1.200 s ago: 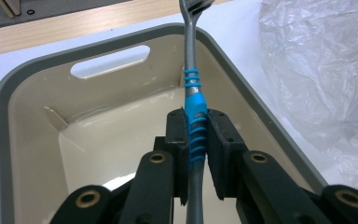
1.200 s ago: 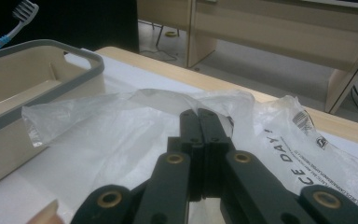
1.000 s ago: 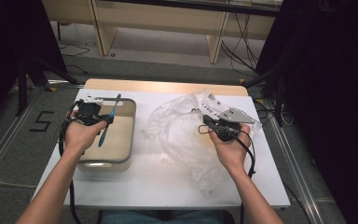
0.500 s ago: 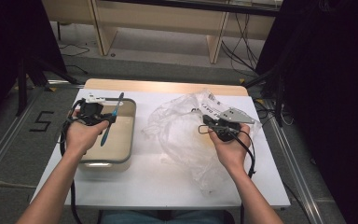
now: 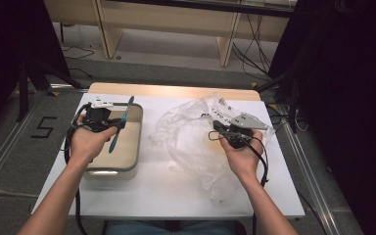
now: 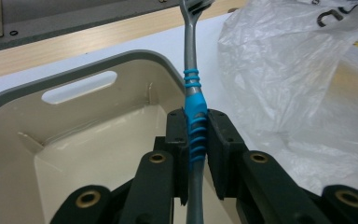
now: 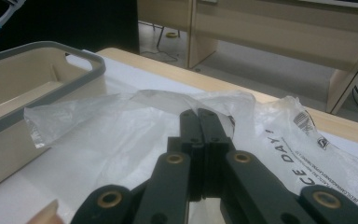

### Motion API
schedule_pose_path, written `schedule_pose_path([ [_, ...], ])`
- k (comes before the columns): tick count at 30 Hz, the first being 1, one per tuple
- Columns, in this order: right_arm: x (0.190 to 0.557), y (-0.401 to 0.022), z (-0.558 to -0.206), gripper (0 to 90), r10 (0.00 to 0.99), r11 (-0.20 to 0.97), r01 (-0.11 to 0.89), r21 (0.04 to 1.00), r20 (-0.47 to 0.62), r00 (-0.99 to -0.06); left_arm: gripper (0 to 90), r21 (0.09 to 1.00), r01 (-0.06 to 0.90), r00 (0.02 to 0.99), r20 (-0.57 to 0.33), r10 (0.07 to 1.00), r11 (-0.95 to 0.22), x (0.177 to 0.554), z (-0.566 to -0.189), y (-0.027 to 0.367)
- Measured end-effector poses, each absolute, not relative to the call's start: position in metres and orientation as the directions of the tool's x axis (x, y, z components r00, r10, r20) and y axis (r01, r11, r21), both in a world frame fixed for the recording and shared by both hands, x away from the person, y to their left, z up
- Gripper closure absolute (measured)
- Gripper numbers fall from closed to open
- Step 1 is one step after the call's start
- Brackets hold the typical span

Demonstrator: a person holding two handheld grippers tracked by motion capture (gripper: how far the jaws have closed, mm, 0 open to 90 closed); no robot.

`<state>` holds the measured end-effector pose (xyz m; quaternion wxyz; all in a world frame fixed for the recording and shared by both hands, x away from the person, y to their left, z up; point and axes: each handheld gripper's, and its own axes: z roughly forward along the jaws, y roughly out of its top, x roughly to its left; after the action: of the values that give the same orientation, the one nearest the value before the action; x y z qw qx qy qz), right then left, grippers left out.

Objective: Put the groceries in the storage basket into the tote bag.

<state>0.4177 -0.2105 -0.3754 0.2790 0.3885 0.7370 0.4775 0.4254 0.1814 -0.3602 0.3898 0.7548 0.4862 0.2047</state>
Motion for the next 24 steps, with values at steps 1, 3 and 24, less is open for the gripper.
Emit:
schedule_pose_path([
  [1, 0.418, -0.21, -0.375, 90.0, 0.839, 0.241, 0.306, 0.921, -0.04, -0.542, 78.9, 0.791, 0.571, 0.445, -0.071, 0.893, -0.221, 0.424, -0.359, 0.18],
  [3, 0.418, -0.21, -0.375, 90.0, 0.839, 0.242, 0.307, 0.92, -0.039, -0.542, 78.9, 0.793, 0.565, 0.452, -0.068, 0.89, -0.226, 0.423, -0.358, 0.178],
  [24, 0.417, -0.211, -0.375, 90.0, 0.84, 0.235, 0.306, 0.923, -0.033, -0.542, 78.9, 0.804, 0.535, 0.513, -0.065, 0.856, -0.259, 0.412, -0.349, 0.157],
])
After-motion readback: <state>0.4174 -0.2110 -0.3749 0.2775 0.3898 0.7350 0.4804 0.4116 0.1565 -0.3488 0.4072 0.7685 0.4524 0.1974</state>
